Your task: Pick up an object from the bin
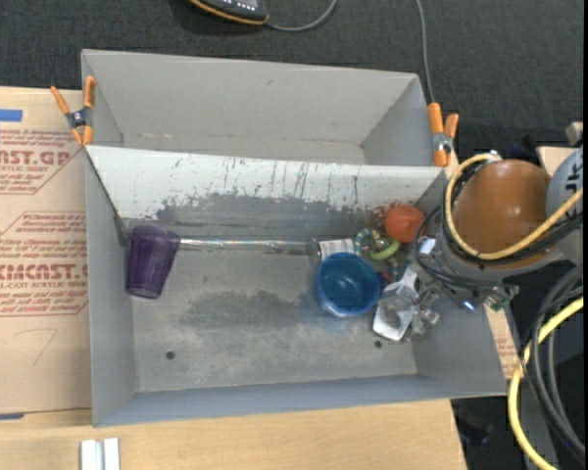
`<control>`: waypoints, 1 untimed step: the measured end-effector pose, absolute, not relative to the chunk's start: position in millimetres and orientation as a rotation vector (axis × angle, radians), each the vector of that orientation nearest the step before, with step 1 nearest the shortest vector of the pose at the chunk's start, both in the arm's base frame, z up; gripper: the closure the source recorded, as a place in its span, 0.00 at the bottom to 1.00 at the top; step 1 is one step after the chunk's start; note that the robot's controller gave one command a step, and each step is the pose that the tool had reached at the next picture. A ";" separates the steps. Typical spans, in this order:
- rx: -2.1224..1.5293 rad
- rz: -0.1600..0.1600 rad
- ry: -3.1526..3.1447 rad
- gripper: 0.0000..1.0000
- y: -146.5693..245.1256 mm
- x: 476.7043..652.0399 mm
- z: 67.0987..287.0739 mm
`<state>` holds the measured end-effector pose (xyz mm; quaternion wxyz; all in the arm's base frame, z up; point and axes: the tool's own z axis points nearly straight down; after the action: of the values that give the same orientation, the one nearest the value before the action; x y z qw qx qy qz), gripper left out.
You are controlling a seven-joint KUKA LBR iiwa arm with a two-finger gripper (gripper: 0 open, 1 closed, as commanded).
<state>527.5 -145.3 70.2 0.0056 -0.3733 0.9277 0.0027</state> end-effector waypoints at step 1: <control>-1.265 0.005 2.859 1.00 -146.5 522.0 70.7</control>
Offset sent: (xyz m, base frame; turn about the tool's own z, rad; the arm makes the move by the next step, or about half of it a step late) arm 0.0036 0.0048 0.0072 0.0628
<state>522.0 -146.5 70.7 0.0077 -0.4046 0.9145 0.0017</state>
